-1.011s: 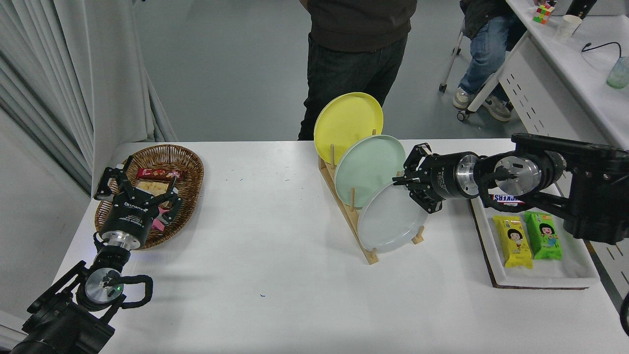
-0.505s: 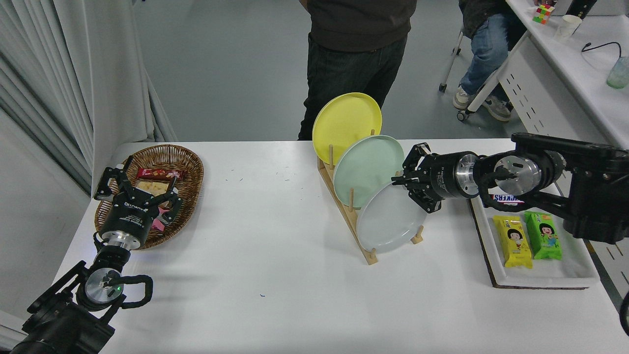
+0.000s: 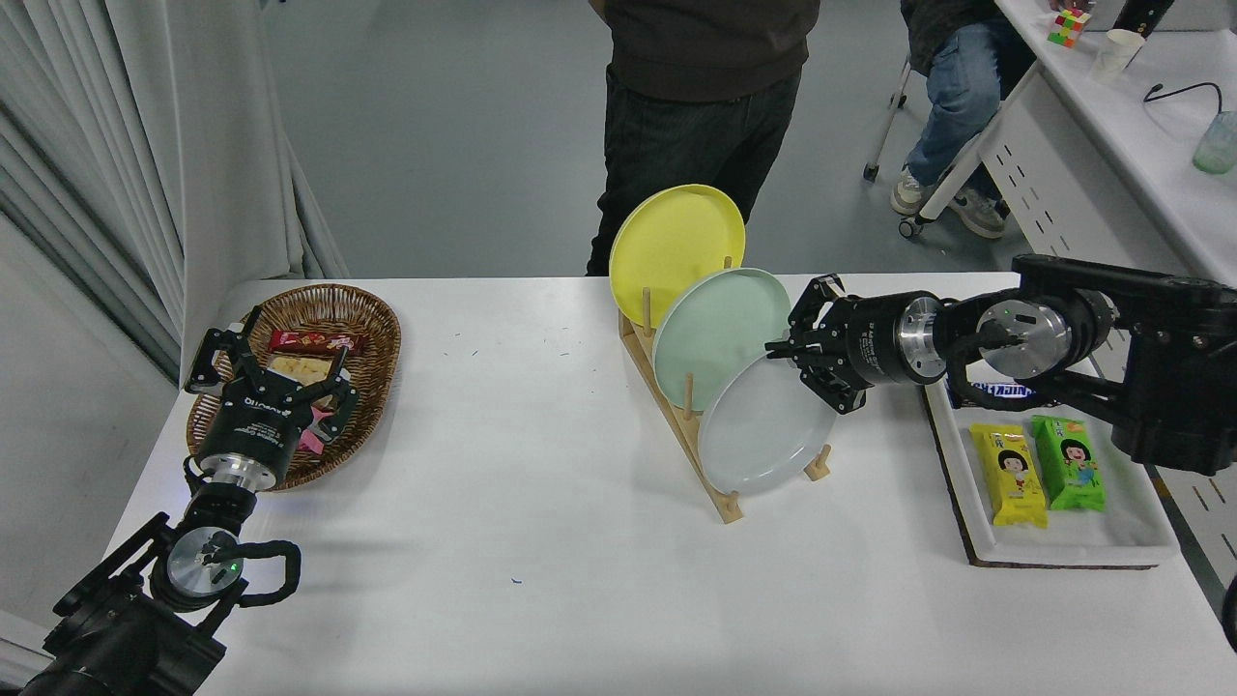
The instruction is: Place the plate on the table
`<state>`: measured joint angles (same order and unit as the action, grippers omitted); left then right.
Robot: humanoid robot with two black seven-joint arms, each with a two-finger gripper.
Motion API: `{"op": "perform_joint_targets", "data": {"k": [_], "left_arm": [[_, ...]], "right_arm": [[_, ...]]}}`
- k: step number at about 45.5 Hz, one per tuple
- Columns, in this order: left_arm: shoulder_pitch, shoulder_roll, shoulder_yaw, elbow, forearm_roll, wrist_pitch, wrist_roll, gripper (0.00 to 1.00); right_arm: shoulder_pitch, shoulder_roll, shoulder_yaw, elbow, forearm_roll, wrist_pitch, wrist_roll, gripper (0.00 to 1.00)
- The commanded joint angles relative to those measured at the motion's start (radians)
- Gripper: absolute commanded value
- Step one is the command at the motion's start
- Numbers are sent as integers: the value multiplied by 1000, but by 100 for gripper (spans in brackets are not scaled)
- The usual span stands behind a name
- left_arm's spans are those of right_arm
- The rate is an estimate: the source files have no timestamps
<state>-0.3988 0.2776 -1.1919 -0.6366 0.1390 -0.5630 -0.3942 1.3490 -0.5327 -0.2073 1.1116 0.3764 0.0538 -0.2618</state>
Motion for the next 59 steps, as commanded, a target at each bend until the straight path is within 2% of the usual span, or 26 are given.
{"op": "perform_joint_targets", "data": {"k": [1, 28, 38, 59], "left_arm": [[0, 0, 0, 0, -1, 0, 0, 98], [0, 0, 0, 0, -1, 0, 0, 98], [0, 0, 0, 0, -1, 0, 0, 98], [0, 0, 0, 0, 1, 0, 0, 98]], "right_arm": [[-4, -10, 31, -1, -8, 17, 4, 0], [-11, -44, 88, -4, -74, 121, 12, 0], [-10, -86, 115, -3, -96, 199, 12, 0], [39, -121, 137, 27, -86, 239, 10, 0]]}}
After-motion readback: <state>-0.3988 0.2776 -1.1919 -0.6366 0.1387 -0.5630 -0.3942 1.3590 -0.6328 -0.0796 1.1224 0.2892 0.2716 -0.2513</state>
